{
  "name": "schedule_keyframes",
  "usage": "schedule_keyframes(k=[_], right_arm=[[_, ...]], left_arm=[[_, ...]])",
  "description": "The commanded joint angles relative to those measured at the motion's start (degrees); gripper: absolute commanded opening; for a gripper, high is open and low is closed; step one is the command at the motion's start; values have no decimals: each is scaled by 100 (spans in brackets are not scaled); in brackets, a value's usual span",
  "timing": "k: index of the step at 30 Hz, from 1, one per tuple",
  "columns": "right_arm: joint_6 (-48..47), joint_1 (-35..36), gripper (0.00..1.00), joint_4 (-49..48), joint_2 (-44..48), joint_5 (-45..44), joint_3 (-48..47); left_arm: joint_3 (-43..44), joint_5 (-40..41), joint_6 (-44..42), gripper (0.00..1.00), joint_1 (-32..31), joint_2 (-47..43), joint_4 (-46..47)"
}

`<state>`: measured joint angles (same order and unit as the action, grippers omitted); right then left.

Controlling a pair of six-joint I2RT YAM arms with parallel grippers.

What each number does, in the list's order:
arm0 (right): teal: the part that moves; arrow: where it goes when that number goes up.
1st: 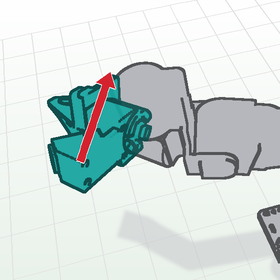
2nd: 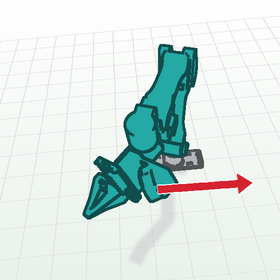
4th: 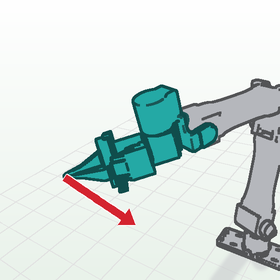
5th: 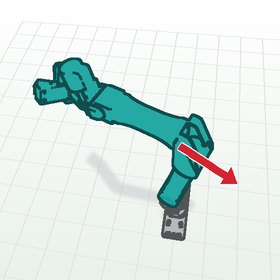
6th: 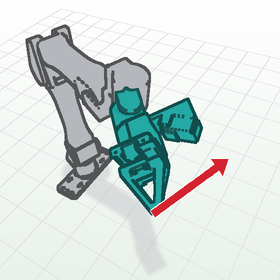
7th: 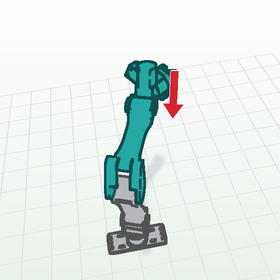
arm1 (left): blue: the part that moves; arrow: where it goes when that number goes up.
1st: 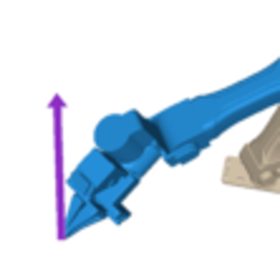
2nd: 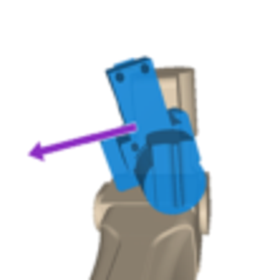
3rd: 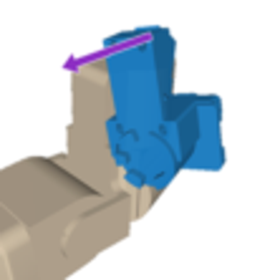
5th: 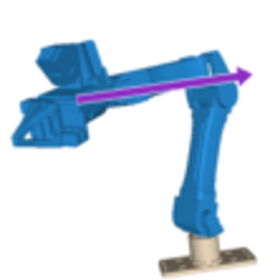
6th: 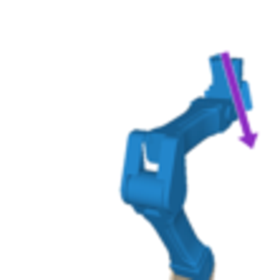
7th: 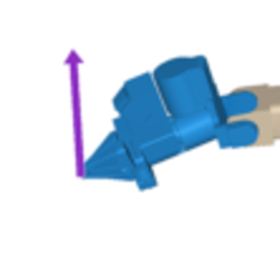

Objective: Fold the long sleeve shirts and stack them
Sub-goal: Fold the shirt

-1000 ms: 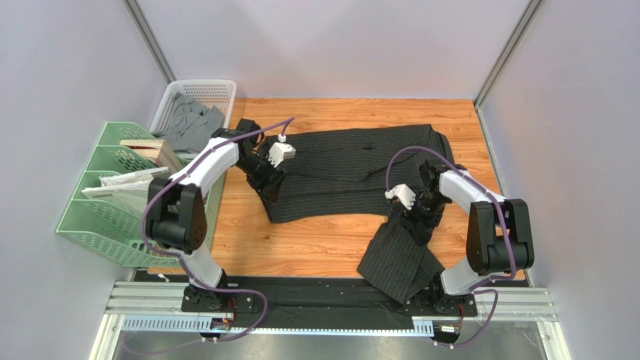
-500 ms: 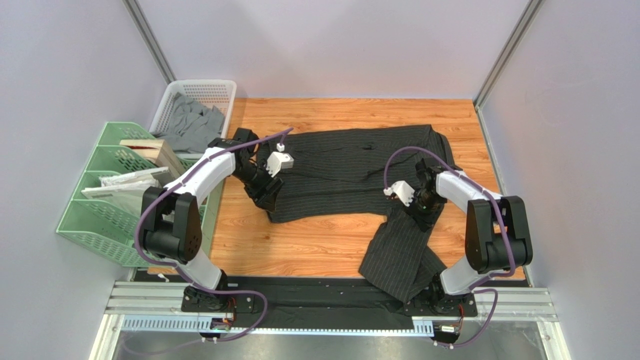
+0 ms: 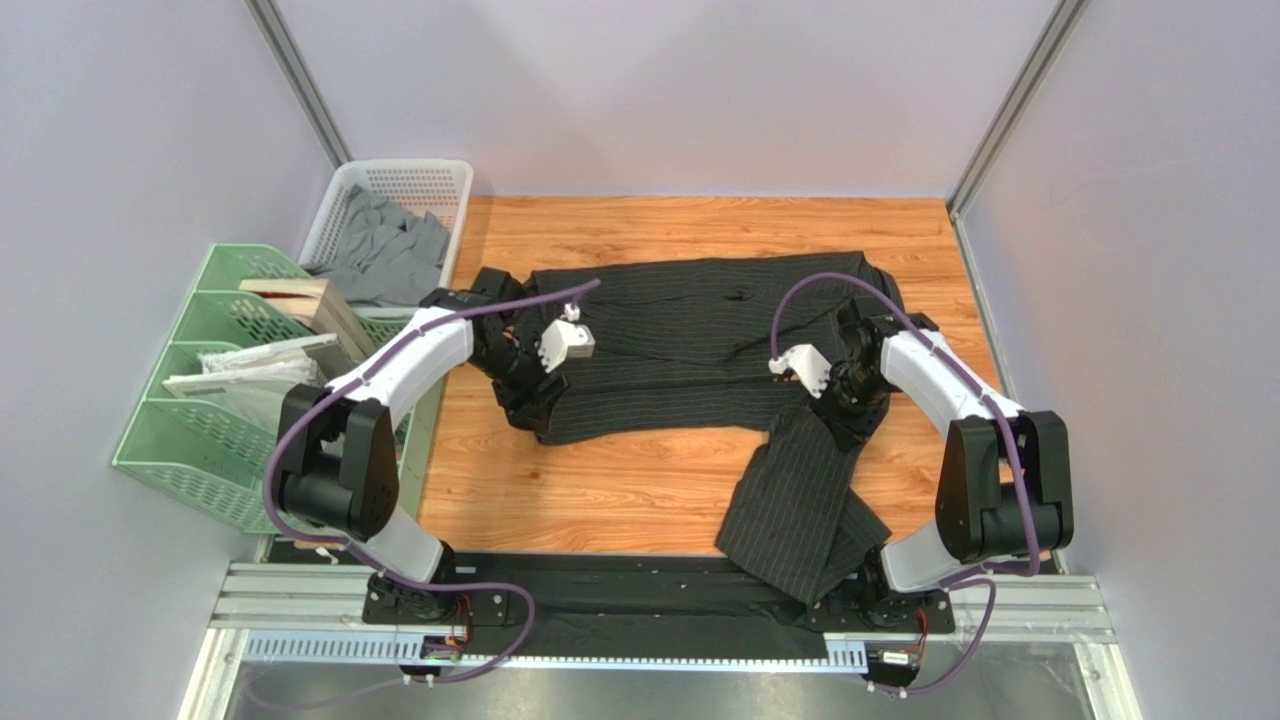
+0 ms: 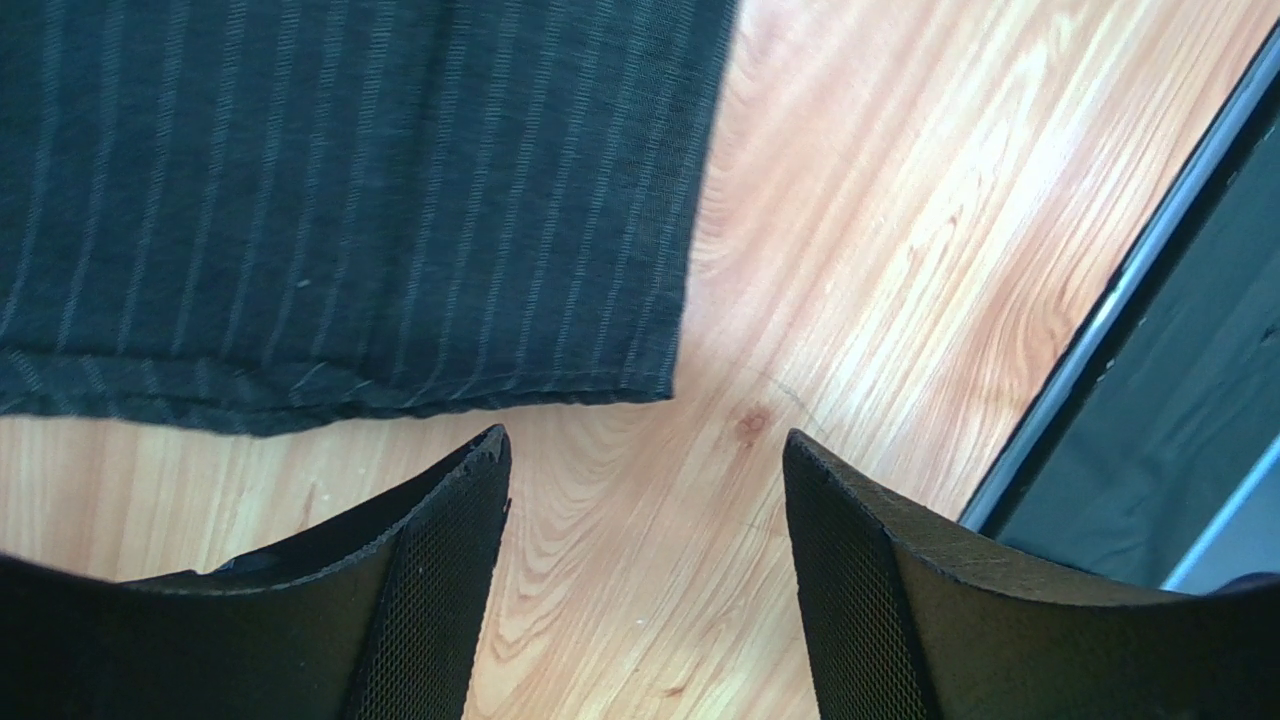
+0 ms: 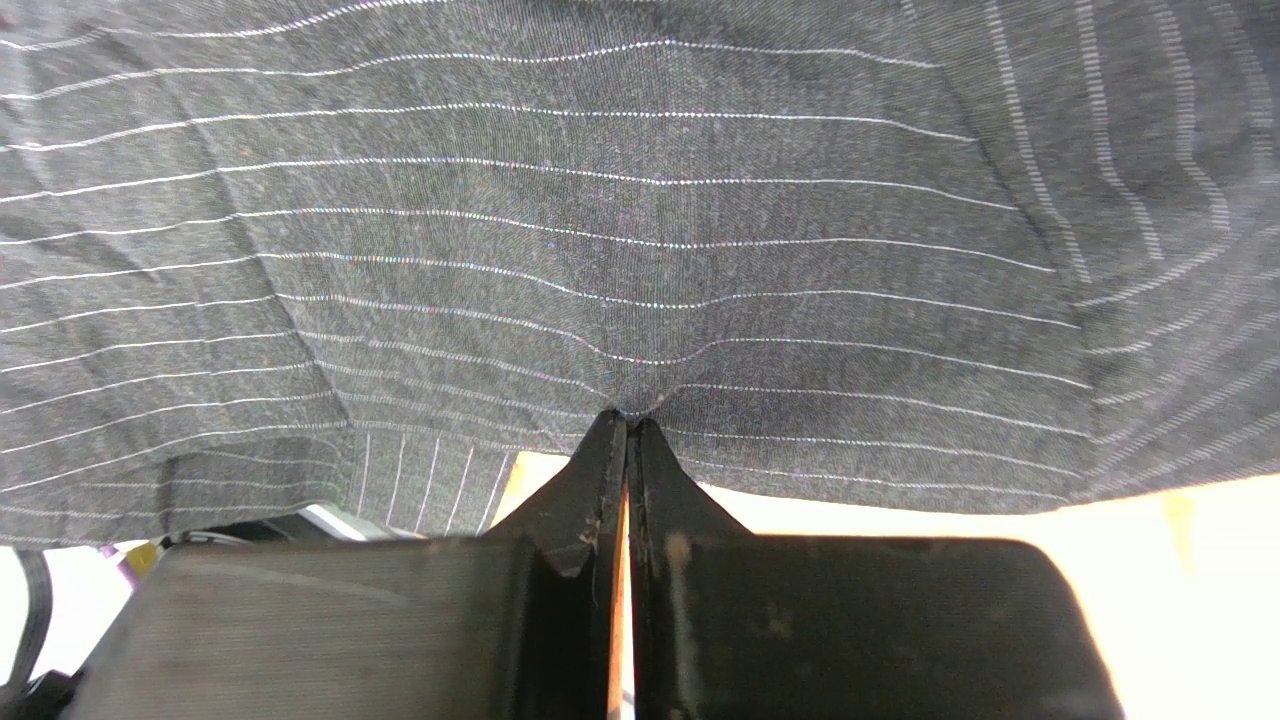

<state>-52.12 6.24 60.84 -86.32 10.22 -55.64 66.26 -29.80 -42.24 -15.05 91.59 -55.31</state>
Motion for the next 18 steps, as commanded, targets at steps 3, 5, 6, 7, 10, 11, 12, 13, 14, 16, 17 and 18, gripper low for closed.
schedule_keyframes(k=[3,5,6,7,10,11,12,13,14,16,17,18], right_arm=[[105,18,0,306,177,261,-650],[62,9,0,358,195,270,-703],[53,9,0,367,204,261,-703],[27,9,0,385,195,244,-712],[9,9,0,464,204,253,-729],[9,9,0,490,212,261,-729],[17,9,0,499,221,261,-729],[17,9,0,508,239,270,-729],[17,9,0,534,274,270,-729],[44,9,0,569,291,279,-729],[53,0,0,587,318,279,-729],[61,0,0,604,353,288,-729]], left_arm=[[-842,386,-750,70,-673,-765,783],[-1106,684,-768,69,-789,-783,1205],[-1141,756,-864,67,-824,-696,1276],[-1185,931,-900,66,-833,-652,1451],[-1291,1073,-1093,65,-859,-555,1742],[-1326,1134,-1154,65,-903,-529,1778],[-1352,1161,-1312,64,-929,-476,1813],[-1413,1196,-1383,63,-973,-441,1822],[-1440,1266,-1453,61,-1061,-414,1822],[-1572,1310,-1620,58,-1140,-388,1831],[-1616,1328,-1682,57,-1193,-379,1831],[-1703,1345,-1769,53,-1219,-388,1839]])
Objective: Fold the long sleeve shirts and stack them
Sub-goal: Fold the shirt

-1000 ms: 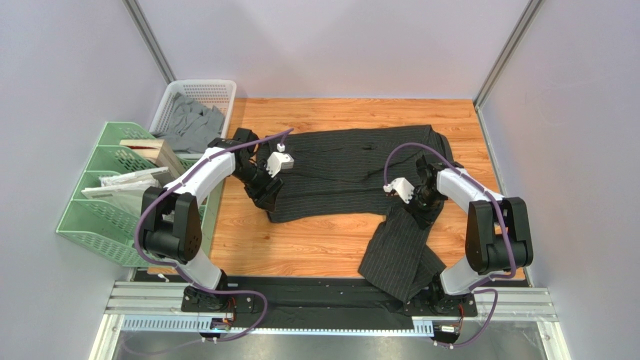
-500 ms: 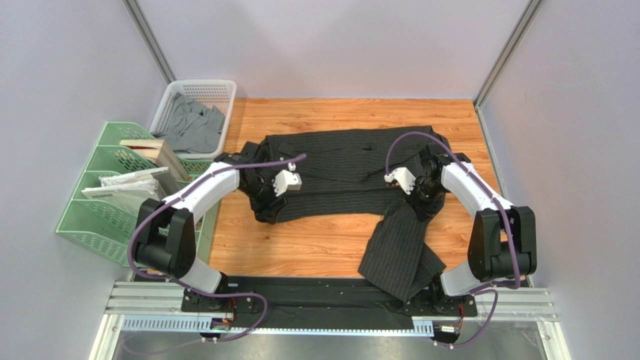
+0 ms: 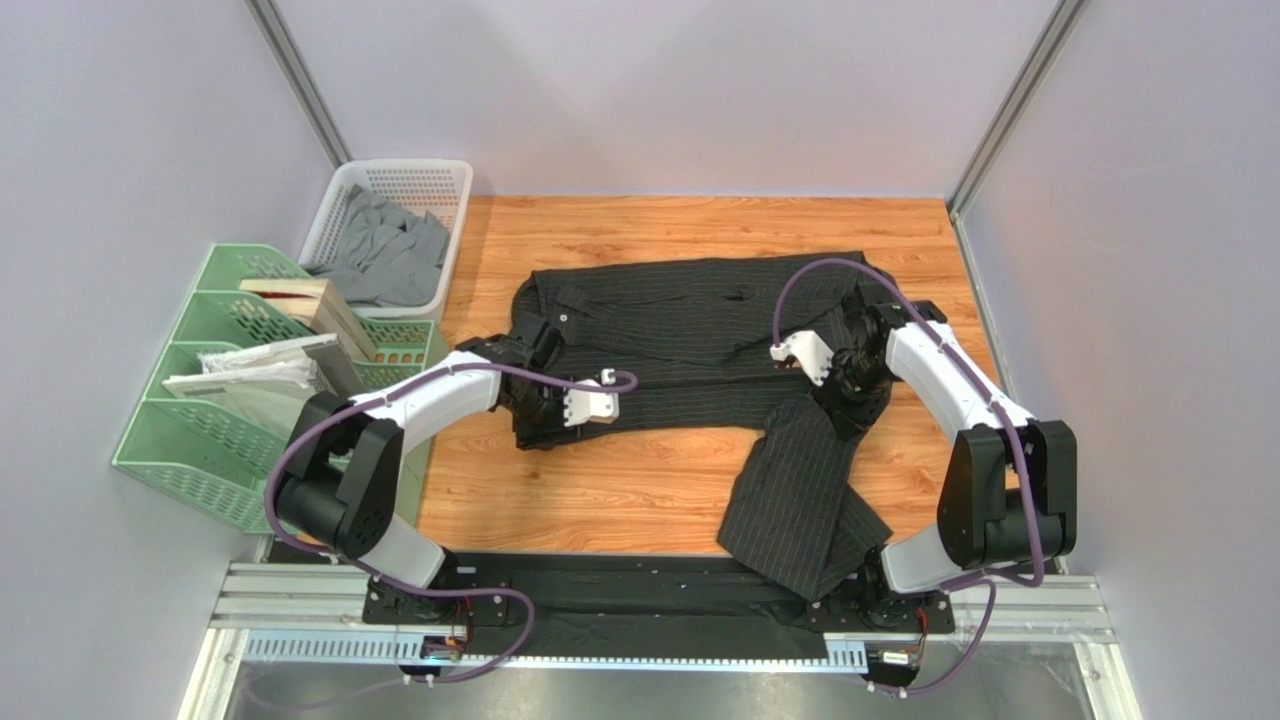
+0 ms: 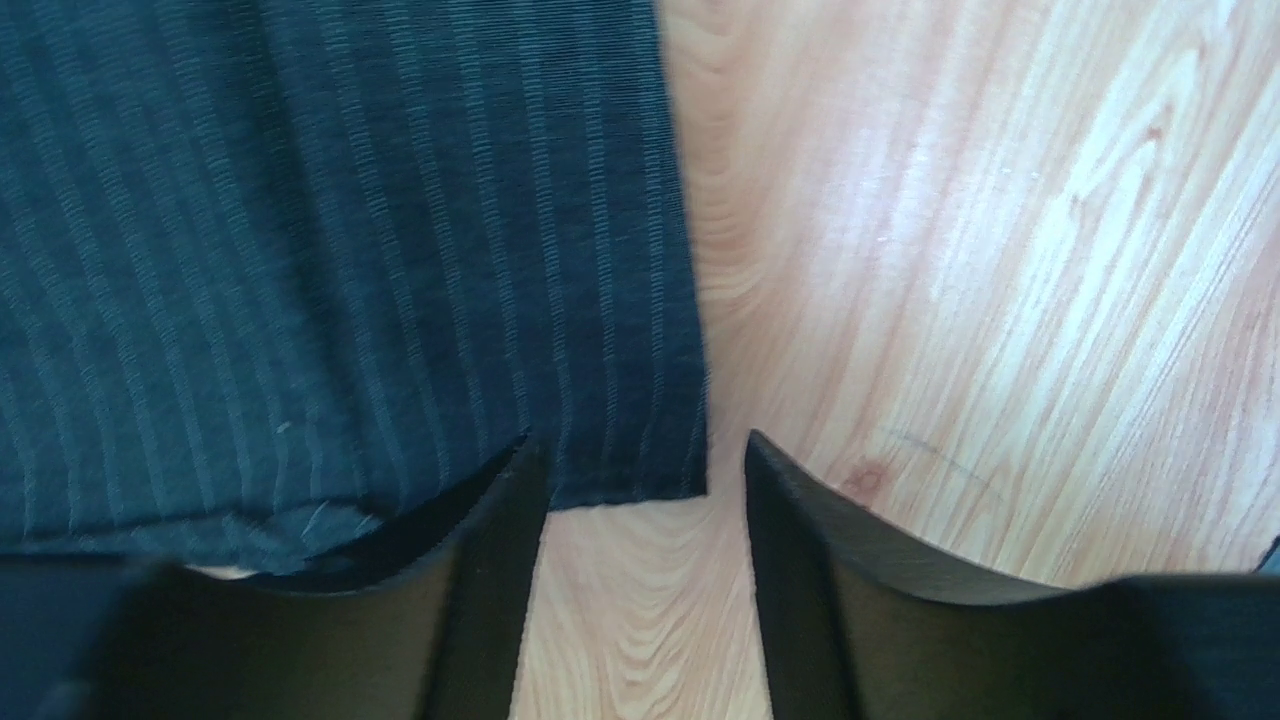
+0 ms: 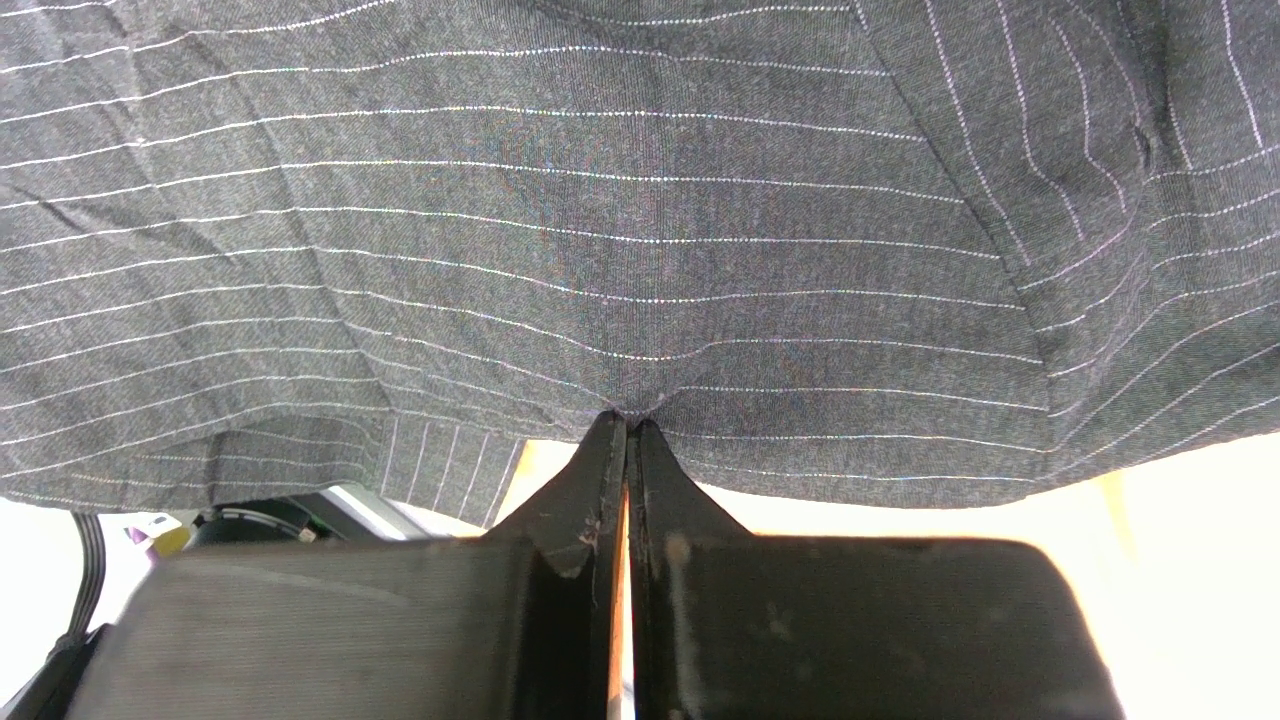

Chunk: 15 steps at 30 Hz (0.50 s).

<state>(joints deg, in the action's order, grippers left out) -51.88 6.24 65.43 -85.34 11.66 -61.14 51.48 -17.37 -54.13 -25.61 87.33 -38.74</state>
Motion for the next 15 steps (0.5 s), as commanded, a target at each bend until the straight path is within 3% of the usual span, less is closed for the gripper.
schedule_keyframes(k=[1,7,10,11,12,15], right_arm=[[55,9,0,154,263,161,-161],[108,0,0,242,395,214,-117],[81,0,0,321,527,258,-47],[73,0,0,374,562,266,-12],[73,0,0,409,597,293,6],[81,9,0,620,738,389,-38]], left_arm=[[-253,128,-573,52,-173,12,244],[-323,259,-757,49,-226,21,156],[-428,321,-836,23,-226,-23,104],[-455,330,-775,6,-226,-75,95],[-525,322,-731,0,-226,-224,95],[-700,278,-678,0,-208,-645,51]])
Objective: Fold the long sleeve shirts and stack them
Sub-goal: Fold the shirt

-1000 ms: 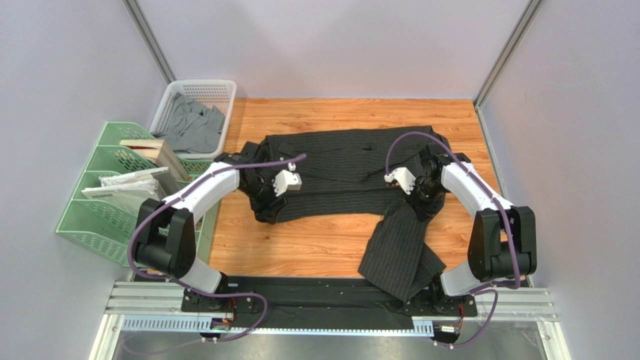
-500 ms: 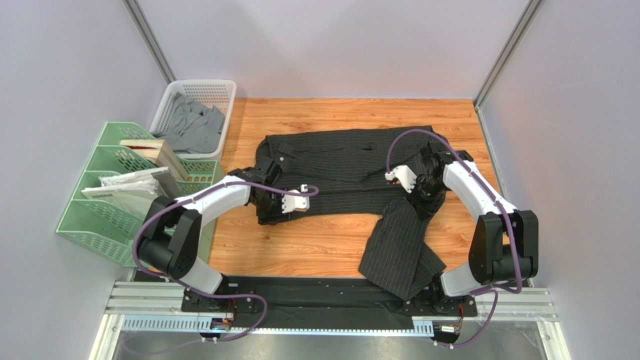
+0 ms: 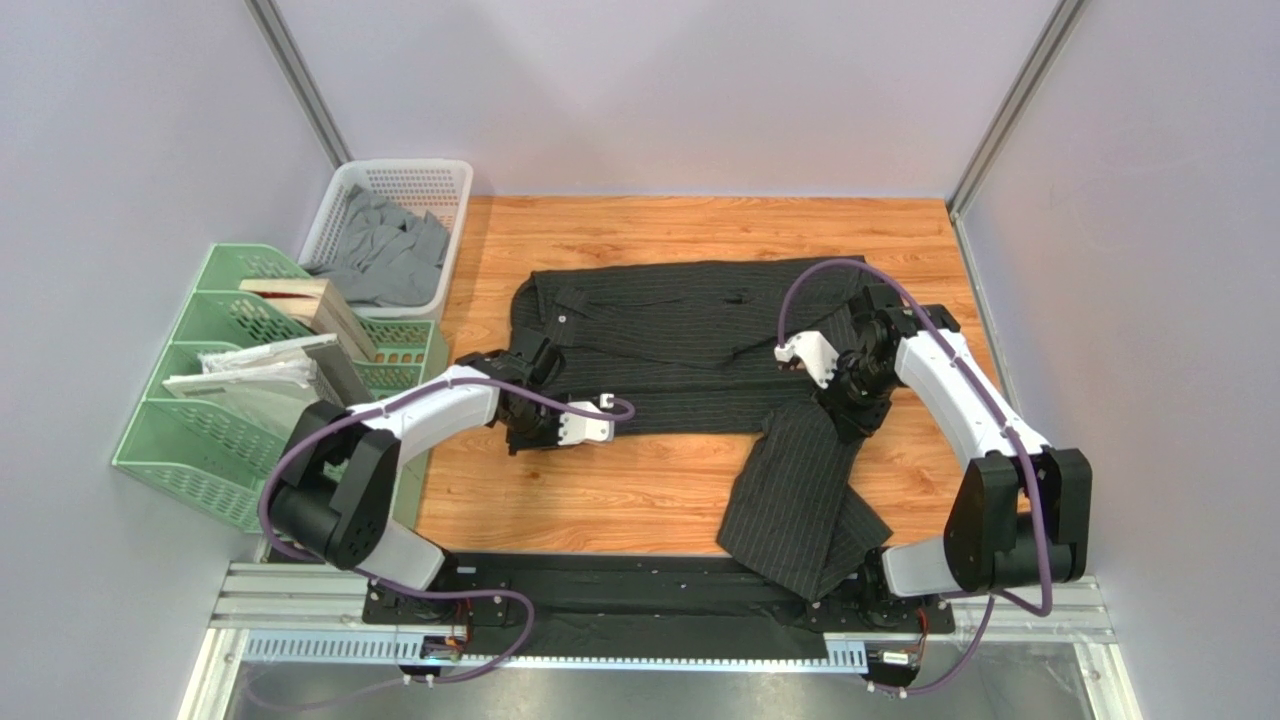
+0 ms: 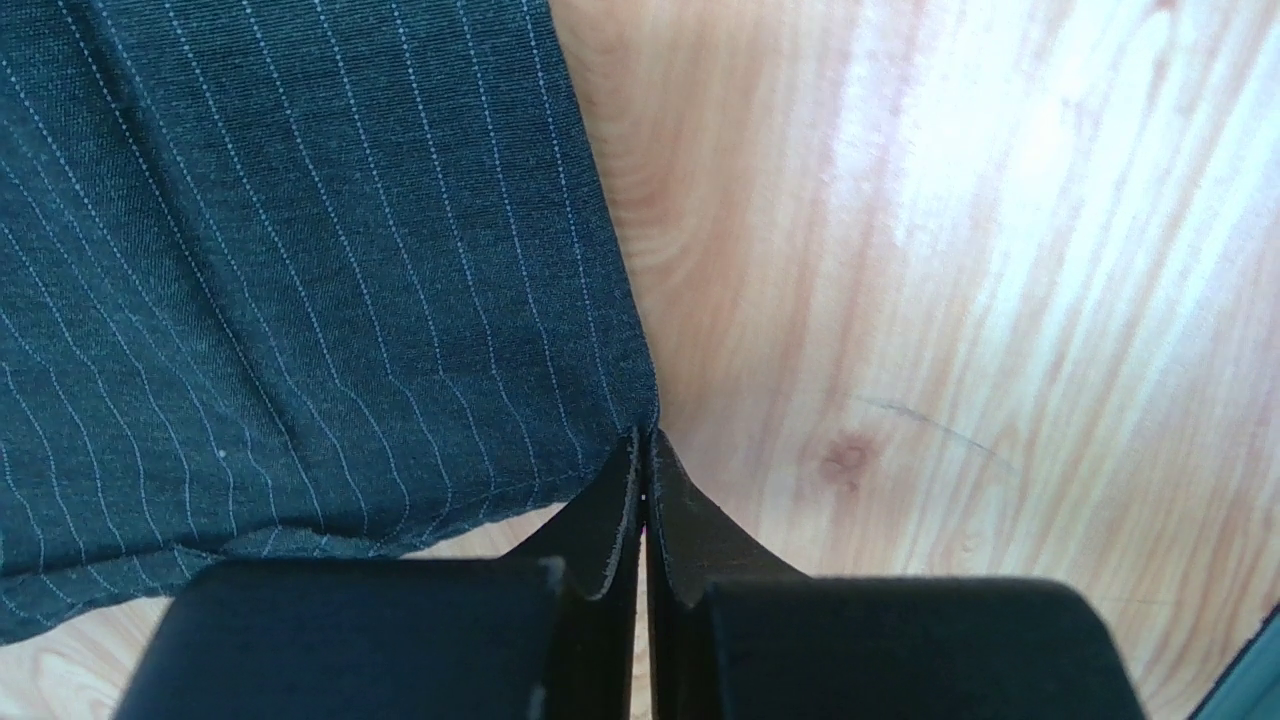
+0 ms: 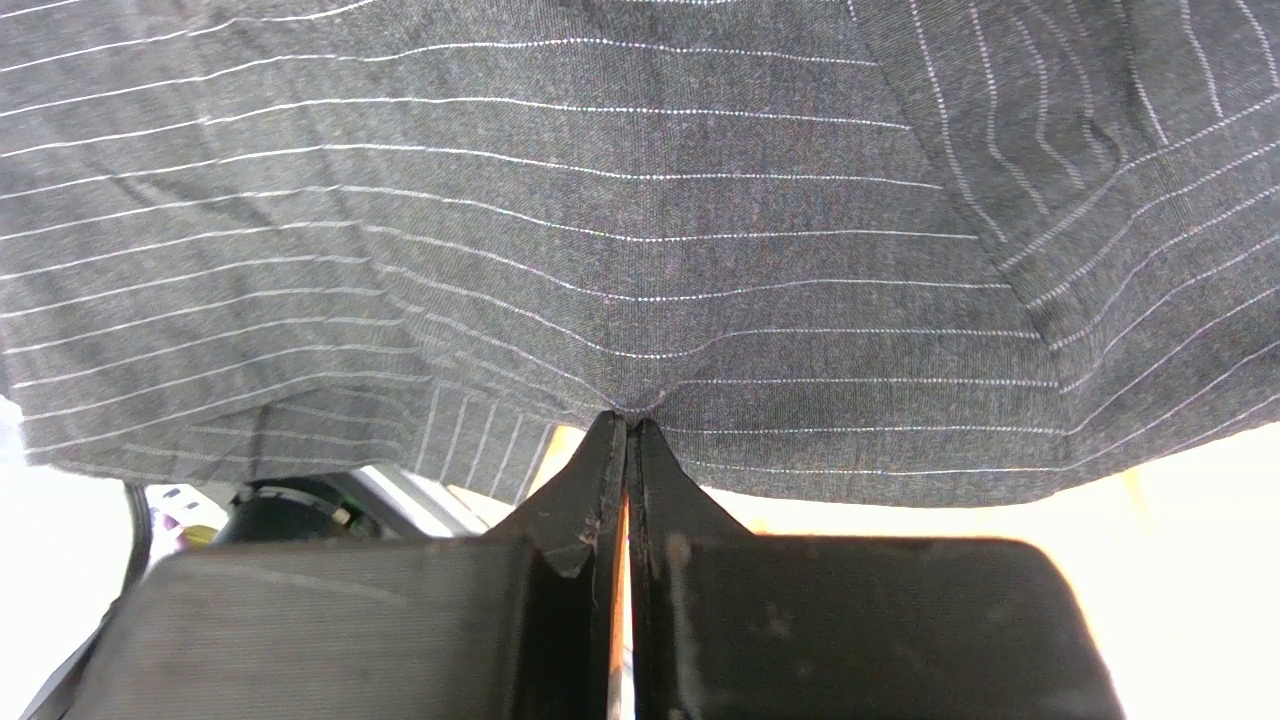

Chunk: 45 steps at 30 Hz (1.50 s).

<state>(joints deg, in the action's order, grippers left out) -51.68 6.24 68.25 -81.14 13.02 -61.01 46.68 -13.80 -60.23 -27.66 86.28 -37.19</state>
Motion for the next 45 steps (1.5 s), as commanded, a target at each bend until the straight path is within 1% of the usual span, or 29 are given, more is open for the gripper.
schedule_keyframes(k=[1,4,5,6,7,10,11,12,15,16,18,19,21,22,25,26,29,32,34,35,36,37,38,39,41,42,44,45], right_arm=[[62,0,0,408,379,271,-77],[18,0,0,636,477,289,-235],[0,0,0,672,511,298,-296],[0,0,0,698,512,324,-428],[0,0,0,742,494,350,-525],[-9,-96,0,795,267,430,-1034],[-17,-131,0,795,40,465,-1192],[-35,-210,0,804,-93,482,-1602],[-61,-281,0,927,-699,579,-2202],[-114,-281,0,997,-840,588,-2570],[-123,-281,0,1032,-1304,615,-2897],[-140,-281,0,1059,-1464,597,-3255],[-175,-299,0,1059,-1963,527,-3591],[-184,-299,0,1050,-2149,492,-3897],[-176,-308,0,1015,-2800,430,-4426],[-132,-299,0,989,-2967,395,-4811],[-44,-299,0,997,-3661,290,-5488],[-70,-299,0,1155,-4093,245,-5790],[-79,-299,0,1147,-4181,228,-5712],[-70,-290,3,1138,-4190,228,-5642],[-35,-281,9,1095,-4199,210,-5493],[8,-281,19,1059,-4208,141,-5396],[26,-299,34,1015,-4199,96,-5343],[174,-334,43,998,-4216,61,-5325],[316,-543,57,1067,-4234,157,-5482],[360,-571,58,1277,-4252,227,-5639],[413,-1017,59,1576,-4269,481,-6088],[413,-1115,59,1795,-4200,552,-6150]], left_arm=[[-229,-201,-51,0,32,-673,-200],[-63,-534,46,0,269,-1042,-524],[34,-631,98,0,461,-1087,-622],[287,-728,125,0,568,-1113,-727],[429,-877,151,0,751,-1096,-885],[965,-1045,256,0,981,-894,-1115],[1227,-1089,292,0,1008,-737,-1141],[1360,-1133,336,0,1043,-648,-1185],[1914,-1177,573,0,1184,-236,-1168],[2081,-1160,687,0,1245,-104,-1168],[2538,-1090,845,0,1333,309,-1098],[2713,-1020,985,0,1403,650,-1089],[3241,-818,1126,0,1500,1047,-1115],[3591,-747,1214,0,1526,1405,-1176],[4075,-615,1329,0,1597,1969,-1255],[4165,-597,1338,0,1597,2093,-1317],[4341,-553,1364,0,1588,2393,-1300],[4464,-378,1382,0,1588,2657,-1370],[4447,-308,1356,0,1588,2745,-1405],[4429,-264,1347,0,1588,2762,-1396],[4403,-246,1356,3,1588,2763,-1405],[4377,-220,1373,6,1588,2771,-1414],[4368,-141,1425,10,1597,2771,-1423],[4376,-114,1522,18,1588,2771,-1423],[4315,-157,1610,27,1597,2649,-1423],[4280,-210,1724,31,1597,2553,-1405],[4078,-394,1847,35,1588,2201,-1230],[3999,-456,1996,41,1597,1965,-1168]])
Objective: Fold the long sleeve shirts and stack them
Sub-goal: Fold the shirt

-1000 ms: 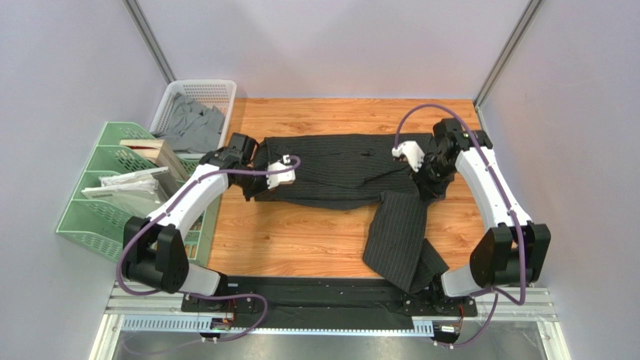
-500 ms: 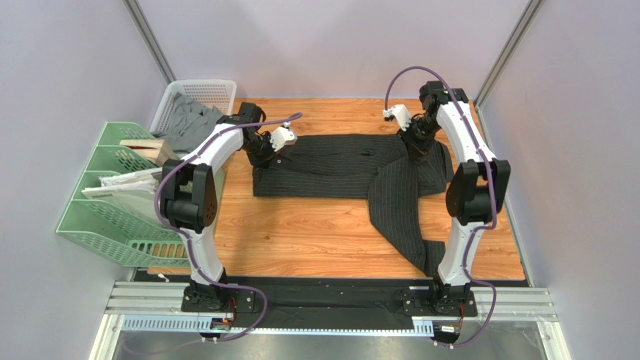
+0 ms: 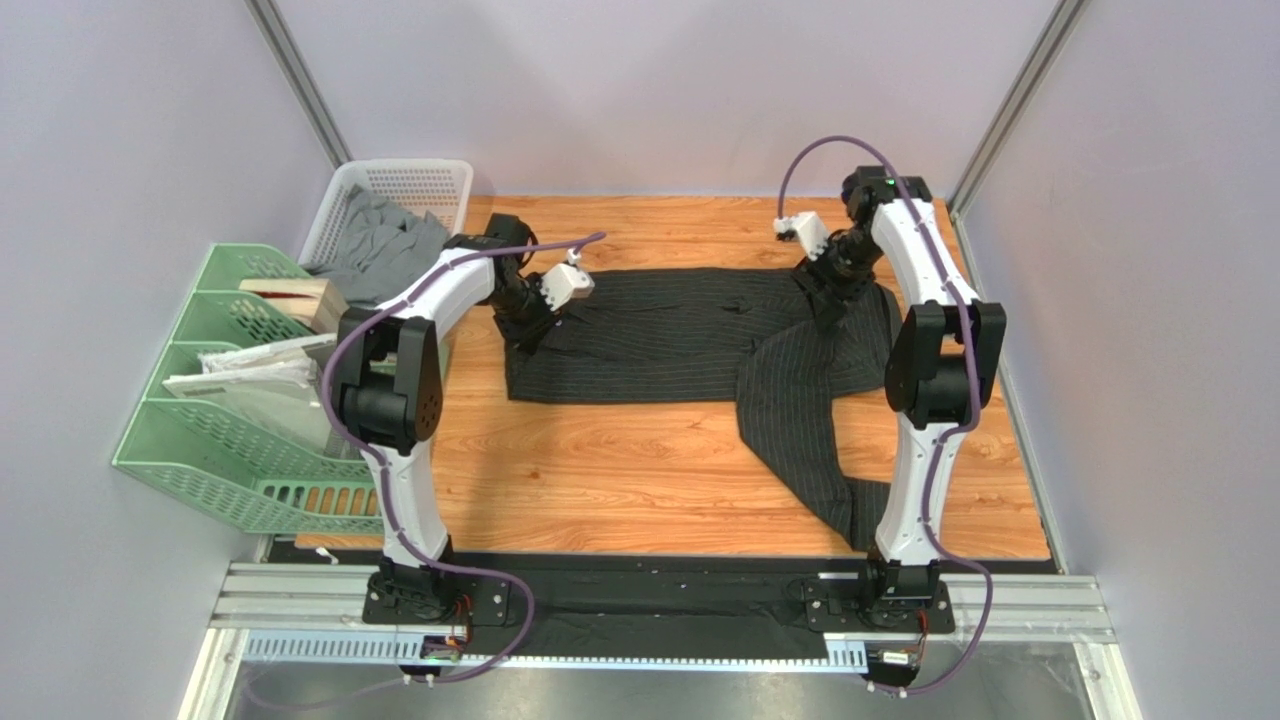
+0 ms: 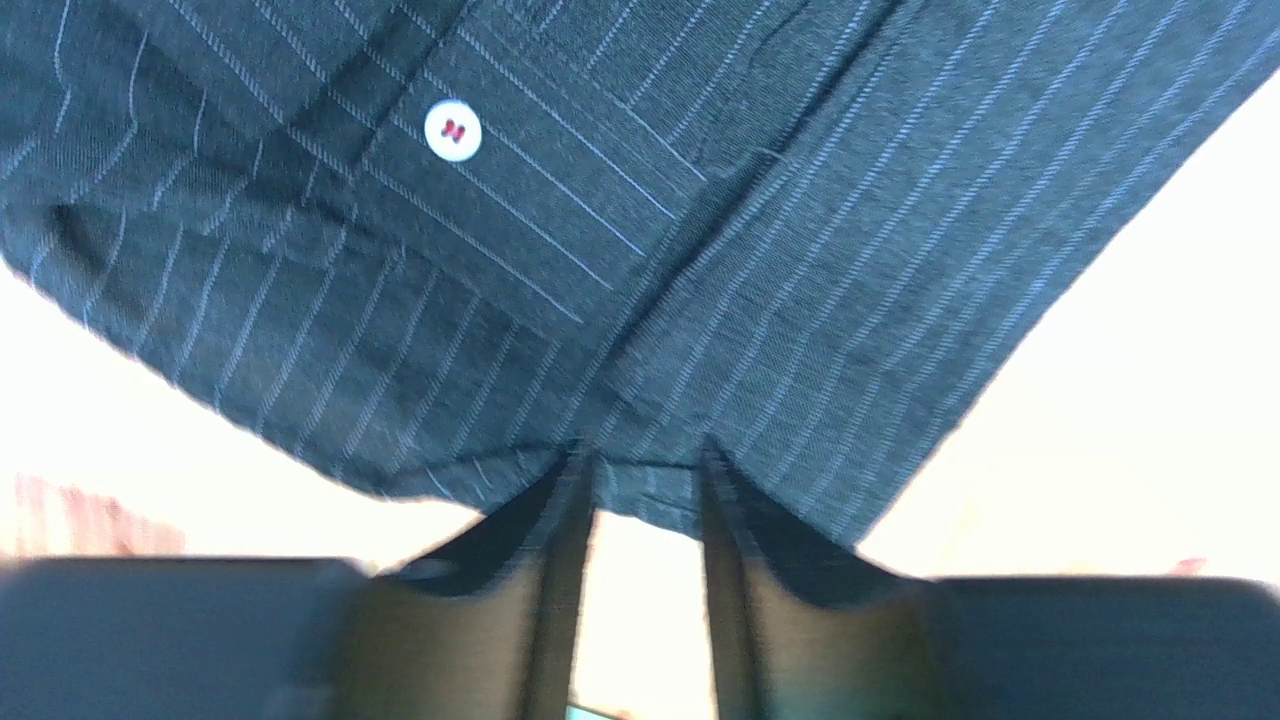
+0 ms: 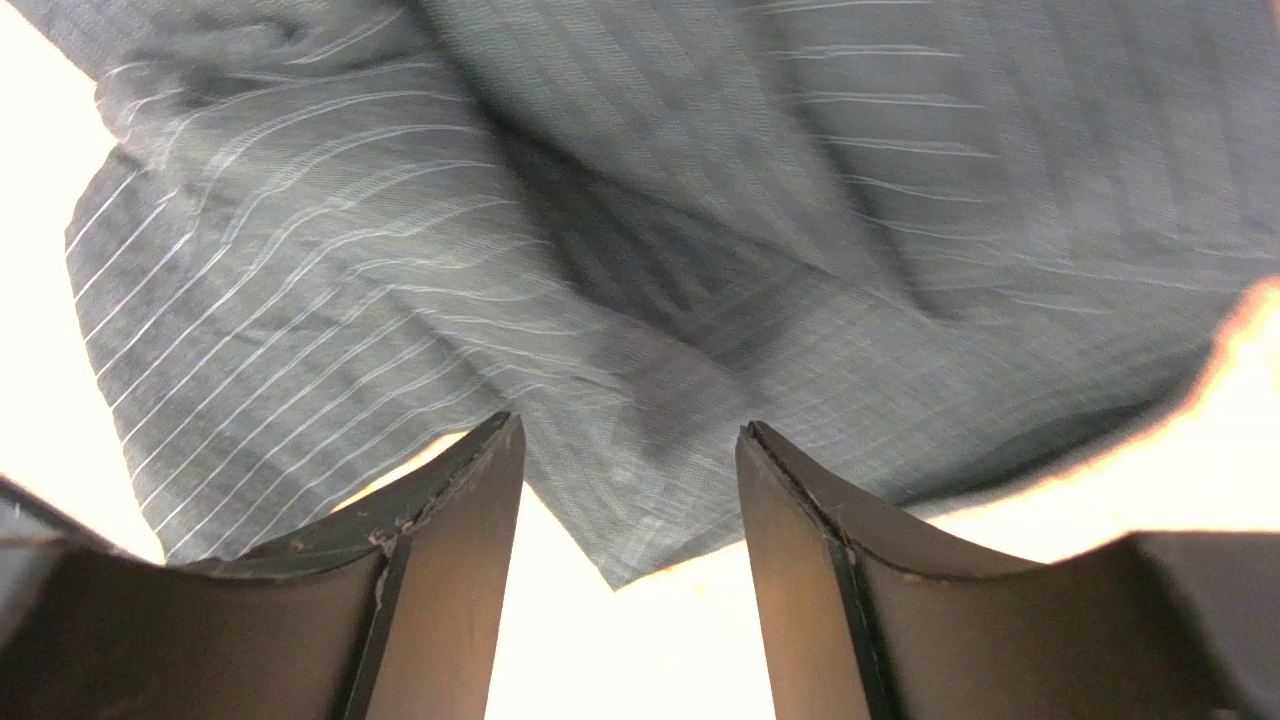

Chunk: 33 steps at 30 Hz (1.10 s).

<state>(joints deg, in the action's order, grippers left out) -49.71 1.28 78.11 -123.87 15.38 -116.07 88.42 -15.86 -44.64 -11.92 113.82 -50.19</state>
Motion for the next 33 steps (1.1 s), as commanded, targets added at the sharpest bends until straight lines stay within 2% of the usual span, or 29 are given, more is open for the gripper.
schedule_keyframes(k=[1,3,4,5,7,10,14,20,21,24,25,28,30,31,32,33], right_arm=[[225,-724,59,855,152,369,-506],[147,-927,58,847,458,440,-146],[120,-980,56,803,522,370,335],[129,-972,49,681,592,343,540],[346,-980,39,487,628,308,1022],[646,-980,31,92,365,177,1218],[928,-980,26,-522,83,-244,1577],[1209,-1042,23,-954,-172,-668,2000],[1305,-1051,24,-973,-155,-659,2018],[1385,-1077,38,-841,91,-545,1887],[1342,-1129,45,-615,213,-379,1843],[931,-1322,58,43,951,359,1798],[657,-1341,62,309,1686,571,2043],[386,-1297,68,389,1943,737,2497],[279,-1245,70,477,2190,782,2771],[165,-1157,71,495,2732,739,3061]], left_arm=[[-281,-303,500,44,6,-869,211],[-360,-374,588,46,-90,-958,221],[-387,-357,588,46,-152,-958,212],[-396,-278,614,46,-266,-941,229],[-396,-173,702,44,-363,-792,221],[-378,-23,887,41,-442,-519,203],[-519,390,852,33,-434,-264,273],[-607,795,668,28,-381,131,239],[-563,803,667,28,-364,158,247],[-388,690,632,31,-337,89,160],[-361,420,632,33,-337,-8,159],[-352,-370,676,43,-337,-535,142],[-422,-698,790,48,-346,-957,159],[-440,-934,834,50,-354,-1071,150],[-475,-1041,974,64,-346,-1299,168],[-553,-1112,1045,65,-346,-1414,185]])
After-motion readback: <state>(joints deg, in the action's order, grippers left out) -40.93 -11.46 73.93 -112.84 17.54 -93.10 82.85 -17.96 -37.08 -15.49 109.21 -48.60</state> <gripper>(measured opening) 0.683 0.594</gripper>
